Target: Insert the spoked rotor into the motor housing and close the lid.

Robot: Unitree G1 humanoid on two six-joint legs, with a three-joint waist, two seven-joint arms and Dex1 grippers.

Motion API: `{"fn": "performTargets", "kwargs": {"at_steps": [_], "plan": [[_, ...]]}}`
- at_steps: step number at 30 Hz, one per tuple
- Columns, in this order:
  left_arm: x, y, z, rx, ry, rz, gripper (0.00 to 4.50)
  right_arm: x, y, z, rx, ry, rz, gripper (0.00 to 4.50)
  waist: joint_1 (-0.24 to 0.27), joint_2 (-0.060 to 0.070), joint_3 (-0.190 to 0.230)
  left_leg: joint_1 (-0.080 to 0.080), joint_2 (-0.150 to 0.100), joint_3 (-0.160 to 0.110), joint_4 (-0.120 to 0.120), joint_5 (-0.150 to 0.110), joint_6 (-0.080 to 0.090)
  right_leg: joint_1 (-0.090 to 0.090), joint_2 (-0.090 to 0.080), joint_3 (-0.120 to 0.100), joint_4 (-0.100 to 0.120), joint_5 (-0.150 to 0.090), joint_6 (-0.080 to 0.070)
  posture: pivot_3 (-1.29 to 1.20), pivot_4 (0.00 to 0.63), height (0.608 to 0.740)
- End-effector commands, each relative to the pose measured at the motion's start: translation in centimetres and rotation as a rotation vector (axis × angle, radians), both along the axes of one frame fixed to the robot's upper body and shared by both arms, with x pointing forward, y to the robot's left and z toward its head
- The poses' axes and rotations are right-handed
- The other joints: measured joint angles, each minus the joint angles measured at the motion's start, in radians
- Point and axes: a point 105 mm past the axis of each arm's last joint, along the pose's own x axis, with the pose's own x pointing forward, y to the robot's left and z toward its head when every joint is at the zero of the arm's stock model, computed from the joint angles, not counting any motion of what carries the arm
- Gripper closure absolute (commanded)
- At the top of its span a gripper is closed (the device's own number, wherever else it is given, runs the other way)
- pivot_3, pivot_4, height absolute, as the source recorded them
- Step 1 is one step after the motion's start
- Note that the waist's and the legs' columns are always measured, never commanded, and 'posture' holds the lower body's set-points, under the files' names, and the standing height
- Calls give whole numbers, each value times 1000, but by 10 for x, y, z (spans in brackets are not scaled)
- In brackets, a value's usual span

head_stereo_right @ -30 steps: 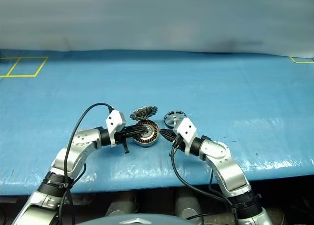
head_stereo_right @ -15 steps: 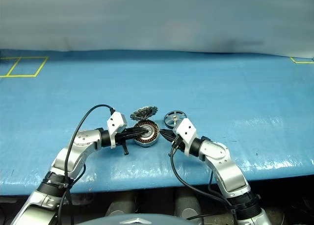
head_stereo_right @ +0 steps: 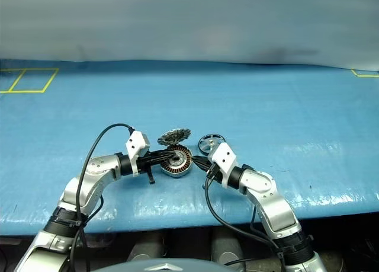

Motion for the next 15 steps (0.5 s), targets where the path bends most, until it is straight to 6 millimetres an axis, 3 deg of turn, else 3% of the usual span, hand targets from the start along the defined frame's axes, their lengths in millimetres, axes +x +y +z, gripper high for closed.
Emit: {"fn": "performTargets", "kwargs": {"at_steps": [1,8,15], "plan": [[-5,-7,4,-5,-4,-44,4377,1,3,9,12,-43,14,4500,0,0,0,0,0,0,0,0,0,0,0,0,0,0,0,0,150,740],[-12,-15,-1,11,23,-93,4377,1,3,8,8,-45,14,4500,0,0,0,0,0,0,0,0,0,0,0,0,0,0,0,0,150,740],[-12,-8,-8,58,43,-77,4377,2,3,9,6,-49,7,4500,0,0,0,0,0,0,0,0,0,0,0,0,0,0,0,0,150,740]]}}
